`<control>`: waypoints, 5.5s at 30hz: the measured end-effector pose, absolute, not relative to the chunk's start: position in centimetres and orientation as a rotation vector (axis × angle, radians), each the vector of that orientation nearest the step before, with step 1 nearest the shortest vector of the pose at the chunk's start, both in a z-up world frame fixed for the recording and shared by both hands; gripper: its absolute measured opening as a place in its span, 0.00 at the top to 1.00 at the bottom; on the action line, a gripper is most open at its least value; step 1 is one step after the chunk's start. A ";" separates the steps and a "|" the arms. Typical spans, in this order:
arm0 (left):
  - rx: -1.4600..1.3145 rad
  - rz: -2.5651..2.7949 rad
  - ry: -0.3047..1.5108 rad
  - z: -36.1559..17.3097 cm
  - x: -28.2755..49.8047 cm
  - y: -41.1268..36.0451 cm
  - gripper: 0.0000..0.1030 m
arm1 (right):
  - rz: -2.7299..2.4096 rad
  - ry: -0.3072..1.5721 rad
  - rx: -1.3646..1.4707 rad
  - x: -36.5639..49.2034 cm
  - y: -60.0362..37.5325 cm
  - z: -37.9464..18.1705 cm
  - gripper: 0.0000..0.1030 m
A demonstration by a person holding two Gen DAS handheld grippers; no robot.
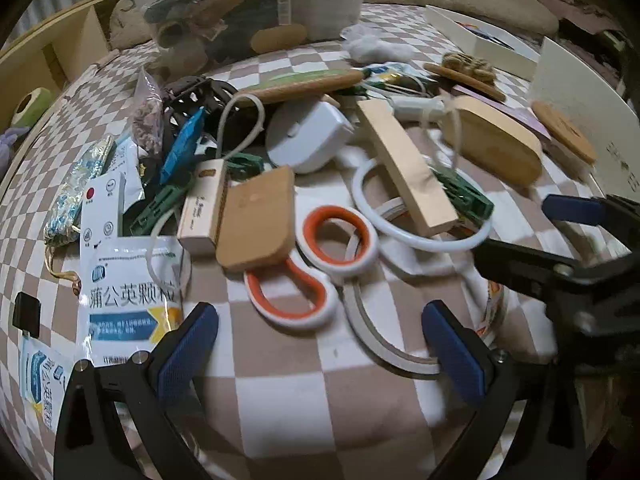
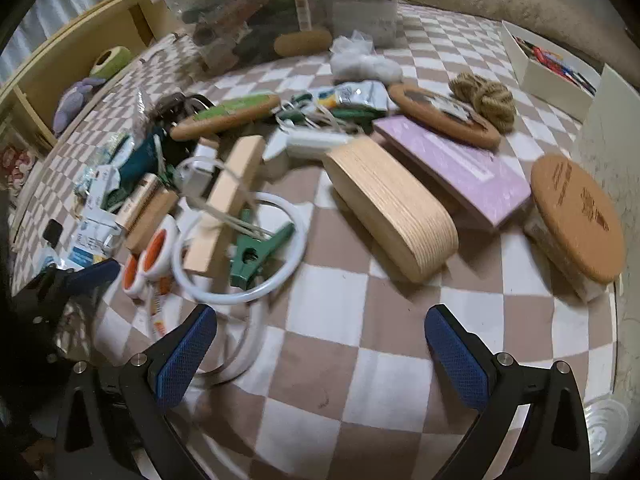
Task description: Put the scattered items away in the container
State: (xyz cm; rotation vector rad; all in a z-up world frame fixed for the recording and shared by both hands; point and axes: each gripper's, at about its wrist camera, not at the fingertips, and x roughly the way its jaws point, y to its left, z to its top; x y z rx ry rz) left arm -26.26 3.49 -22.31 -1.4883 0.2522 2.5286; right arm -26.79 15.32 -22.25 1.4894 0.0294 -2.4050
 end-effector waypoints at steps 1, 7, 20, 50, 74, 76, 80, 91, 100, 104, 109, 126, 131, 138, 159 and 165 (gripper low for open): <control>-1.485 2.519 0.254 -22.3 -25.9 3.5 0.00 | -2.411 0.043 1.485 -26.6 15.3 -22.3 0.00; -1.470 2.482 0.260 -22.1 -23.7 3.8 0.00 | -2.413 0.150 1.485 -24.9 15.3 -22.5 0.00; -1.397 2.444 0.259 -21.9 -19.1 4.5 0.00 | -2.321 0.228 1.472 -21.2 16.7 -22.3 0.00; -1.267 2.413 0.214 -19.9 -17.4 5.3 0.00 | -2.246 -0.098 1.349 -21.4 19.3 -19.2 0.00; -1.316 2.395 0.220 -22.3 -18.1 6.8 0.00 | -2.218 0.124 1.353 -28.3 12.7 -22.2 0.00; -1.318 2.390 0.205 -22.3 -18.1 6.7 0.00 | -2.217 0.136 1.344 -28.7 12.3 -22.4 0.00; -1.308 2.404 0.206 -22.4 -17.9 6.8 0.00 | -2.219 0.184 1.314 -28.7 11.7 -22.4 0.00; -1.290 2.457 0.194 -22.4 -17.8 7.0 0.00 | -2.175 0.309 1.268 -27.4 10.3 -22.7 0.00; -1.286 2.450 0.189 -22.4 -17.9 7.1 0.01 | -2.224 0.298 1.285 -28.0 10.5 -23.0 0.00; -1.273 2.445 0.209 -22.2 -17.5 7.1 0.06 | -2.243 0.314 1.279 -27.9 10.4 -23.0 0.00; -1.267 2.437 0.184 -21.9 -17.8 6.7 0.11 | -2.284 0.257 1.235 -27.9 11.4 -22.3 0.22; -1.271 2.429 0.181 -21.9 -18.3 6.7 0.11 | -2.198 0.085 1.211 -25.8 14.2 -20.3 0.37; -1.270 2.422 0.186 -21.9 -18.2 7.1 0.11 | -2.217 0.023 1.190 -25.5 15.3 -19.0 0.37; -1.273 2.423 0.215 -22.1 -18.1 7.5 0.11 | -2.304 -0.008 1.308 -28.3 16.3 -20.7 0.37; -1.274 2.416 0.226 -22.1 -17.7 7.5 0.11 | -2.200 0.362 1.348 -25.8 12.7 -22.7 0.11; -1.269 2.400 0.229 -21.9 -17.0 7.5 0.11 | -2.197 0.280 1.394 -25.5 15.1 -22.0 0.11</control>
